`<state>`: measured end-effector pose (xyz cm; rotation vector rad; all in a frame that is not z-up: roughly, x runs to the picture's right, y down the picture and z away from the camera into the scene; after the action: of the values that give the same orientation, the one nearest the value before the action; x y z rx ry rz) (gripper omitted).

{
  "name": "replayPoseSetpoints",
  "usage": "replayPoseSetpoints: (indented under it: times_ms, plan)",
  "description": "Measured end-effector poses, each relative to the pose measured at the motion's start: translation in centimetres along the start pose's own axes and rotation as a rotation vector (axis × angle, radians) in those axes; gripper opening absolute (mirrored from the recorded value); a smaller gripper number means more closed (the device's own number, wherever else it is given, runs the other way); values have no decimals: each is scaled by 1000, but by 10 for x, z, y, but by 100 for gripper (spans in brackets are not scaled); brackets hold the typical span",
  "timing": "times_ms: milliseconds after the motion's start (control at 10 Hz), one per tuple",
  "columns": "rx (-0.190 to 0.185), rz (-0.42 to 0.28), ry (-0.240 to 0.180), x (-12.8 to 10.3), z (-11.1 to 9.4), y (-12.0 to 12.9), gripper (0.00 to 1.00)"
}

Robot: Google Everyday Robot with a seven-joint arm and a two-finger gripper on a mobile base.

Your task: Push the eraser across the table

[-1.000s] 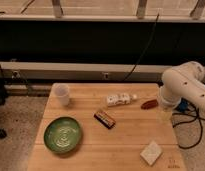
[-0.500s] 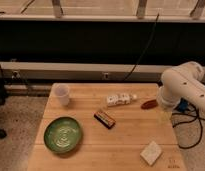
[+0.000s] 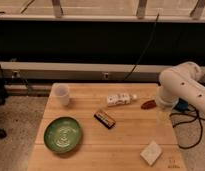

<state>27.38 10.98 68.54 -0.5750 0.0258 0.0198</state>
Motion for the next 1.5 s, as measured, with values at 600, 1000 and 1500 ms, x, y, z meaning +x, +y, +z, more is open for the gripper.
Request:
replayPoseSetpoints:
  times_ms: [600,1000,1500]
  plan:
    - [-1,-20,-5,-7,1,0,80]
    - [-2,-36,-8,-12,2,1,80]
    - [-4,-55,-13,-18,4,2,80]
